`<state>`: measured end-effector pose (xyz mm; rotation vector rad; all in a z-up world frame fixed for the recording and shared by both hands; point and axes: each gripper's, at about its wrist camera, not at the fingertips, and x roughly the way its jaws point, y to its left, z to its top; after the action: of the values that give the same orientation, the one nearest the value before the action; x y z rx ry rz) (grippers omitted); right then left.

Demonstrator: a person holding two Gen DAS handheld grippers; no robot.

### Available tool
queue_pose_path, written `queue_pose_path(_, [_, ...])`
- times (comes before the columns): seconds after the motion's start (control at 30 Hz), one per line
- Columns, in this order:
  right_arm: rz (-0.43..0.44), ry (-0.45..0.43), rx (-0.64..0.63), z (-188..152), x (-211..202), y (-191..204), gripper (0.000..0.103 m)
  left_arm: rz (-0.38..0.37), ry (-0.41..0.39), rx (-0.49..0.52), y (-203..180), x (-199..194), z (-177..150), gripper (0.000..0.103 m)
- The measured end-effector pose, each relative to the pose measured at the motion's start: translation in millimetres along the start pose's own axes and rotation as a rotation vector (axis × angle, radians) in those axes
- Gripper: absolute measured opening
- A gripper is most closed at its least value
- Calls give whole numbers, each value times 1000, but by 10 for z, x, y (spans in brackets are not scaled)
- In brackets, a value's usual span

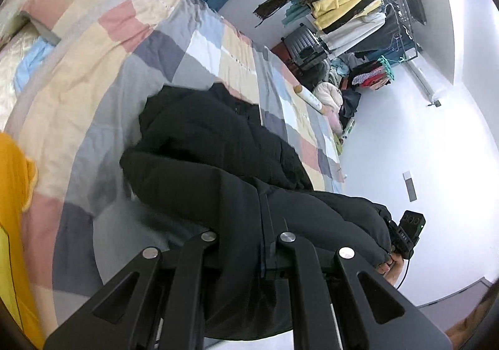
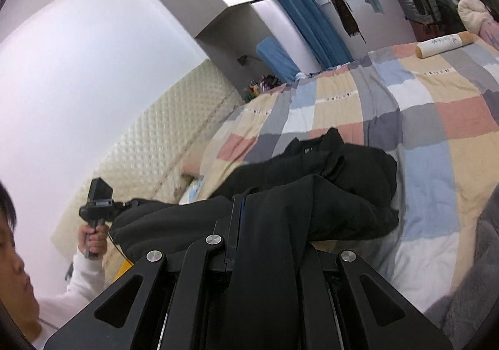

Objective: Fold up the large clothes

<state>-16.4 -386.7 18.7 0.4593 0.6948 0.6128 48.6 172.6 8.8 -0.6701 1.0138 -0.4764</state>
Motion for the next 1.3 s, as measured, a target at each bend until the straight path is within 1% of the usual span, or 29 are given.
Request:
queue_pose_path(0.07, [-2, -11, 10, 130, 54, -36, 6, -5, -11, -7, 6, 2, 102, 10])
queue_pose_path(0.17, [-6, -24, 27, 371, 191, -137, 6, -6, -41, -7, 14, 111, 456, 10])
queue_pose_path(0.23, [-12, -29, 52, 575, 301, -242, 6, 15, -57, -18, 26, 177, 672, 10])
queue_pose_path(0.27, [-19, -32, 66, 645, 345, -293, 6, 20, -61, -19, 29, 189, 731, 10])
queue_pose_path(0.3, [-23, -34, 86, 711, 387, -346, 6, 29, -65, -27, 29, 266, 895, 10])
queue_pose_path(0.33, [-28, -34, 109, 836, 484, -433, 6, 36, -66, -33, 37, 303, 964, 10])
queue_pose_path(0.47, [-58, -27, 163, 1116, 724, -666, 6, 112, -79, -29, -3, 590, 1353, 10])
queue_pose_path(0.57, [-82, -23, 232, 1305, 952, -916, 6, 160, -92, -23, -11, 788, 1536, 11])
queue_pose_path(0.67, [-124, -5, 282, 1446, 1215, -1186, 6, 206, -108, -40, 49, 1077, 1736, 12])
queue_pose_path(0.7, [-138, 0, 306, 1479, 1296, -1286, 6, 217, -111, -44, 71, 1136, 1761, 12])
queue_pose_path(0.73, [-156, 8, 337, 1508, 1408, -1411, 6, 245, -117, -53, 113, 1268, 1820, 12])
queue_pose_path(0.8, [-184, 24, 360, 1531, 1552, -1554, 6, 287, -116, -63, 188, 1471, 1916, 12])
queue_pose_path(0.9, [-224, 54, 415, 1539, 1852, -1864, 6, 329, -124, -85, 320, 1755, 2023, 13])
queue_pose_path(1.03, [-275, 98, 476, 1514, 2214, -2242, 5, 378, -122, -99, 498, 2108, 2138, 13])
queue_pose_path(1.1, [-294, 116, 484, 1510, 2381, -2372, 5, 396, -120, -102, 555, 2234, 2195, 14])
queue_pose_path(1.2, [-311, 137, 491, 1505, 2605, -2551, 4, 422, -108, -109, 687, 2448, 2275, 14])
queue_pose_path(1.3, [-321, 163, 515, 1463, 2825, -2746, 3, 445, -80, -122, 830, 2656, 2342, 14])
